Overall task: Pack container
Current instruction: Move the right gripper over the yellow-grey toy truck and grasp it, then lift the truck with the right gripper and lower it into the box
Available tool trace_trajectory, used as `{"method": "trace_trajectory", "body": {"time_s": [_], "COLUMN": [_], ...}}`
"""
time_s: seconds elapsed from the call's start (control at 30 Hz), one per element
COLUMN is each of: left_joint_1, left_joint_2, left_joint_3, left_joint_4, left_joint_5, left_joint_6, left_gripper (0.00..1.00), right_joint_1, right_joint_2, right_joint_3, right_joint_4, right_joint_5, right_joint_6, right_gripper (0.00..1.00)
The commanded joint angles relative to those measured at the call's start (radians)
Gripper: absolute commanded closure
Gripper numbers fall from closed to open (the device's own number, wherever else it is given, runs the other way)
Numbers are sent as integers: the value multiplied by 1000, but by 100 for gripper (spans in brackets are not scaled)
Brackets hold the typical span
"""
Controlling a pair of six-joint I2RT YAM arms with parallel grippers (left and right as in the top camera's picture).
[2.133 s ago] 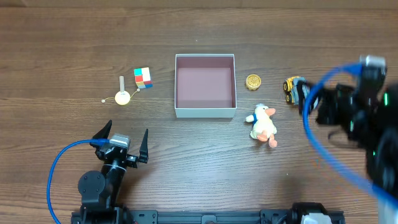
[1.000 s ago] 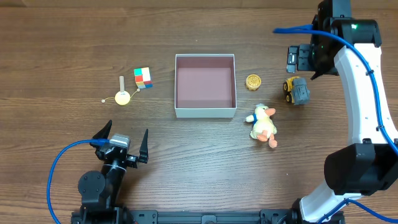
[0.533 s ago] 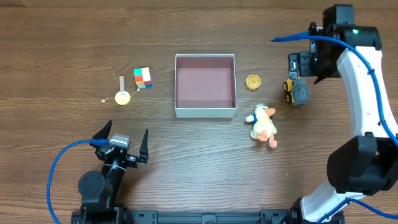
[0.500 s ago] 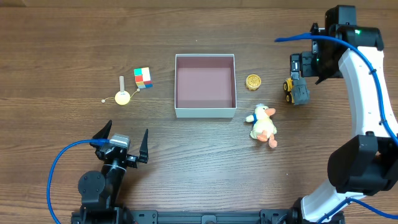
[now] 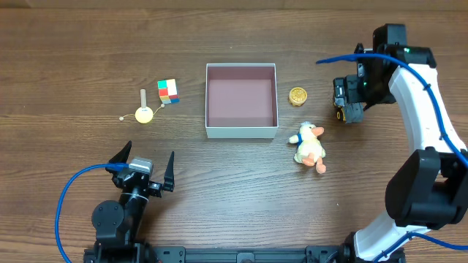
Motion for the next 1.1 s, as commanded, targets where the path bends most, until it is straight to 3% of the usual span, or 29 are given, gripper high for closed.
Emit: {"method": "trace_trajectory", "body": {"time_s": [0.0,0.6,1.07], "left_joint_1": [5,5,5], "left_joint_2": [-9,-9,-9], "left_joint_3": [-5,-5,-5], "left_joint_4": [1,1,1], "left_joint_5": [8,8,8], "left_joint_6": [19,19,19], "left_gripper": [0,0,0], "right_joint_1": [2,2,-9], "right_joint_2": [2,162,164], "right_joint_3": [-17,-17,-17], "right_joint_4": [21,38,74], "right_joint_5": [-9,85,80], "right_joint_6": [-10,-9,-2], "right_gripper": [0,0,0]}}
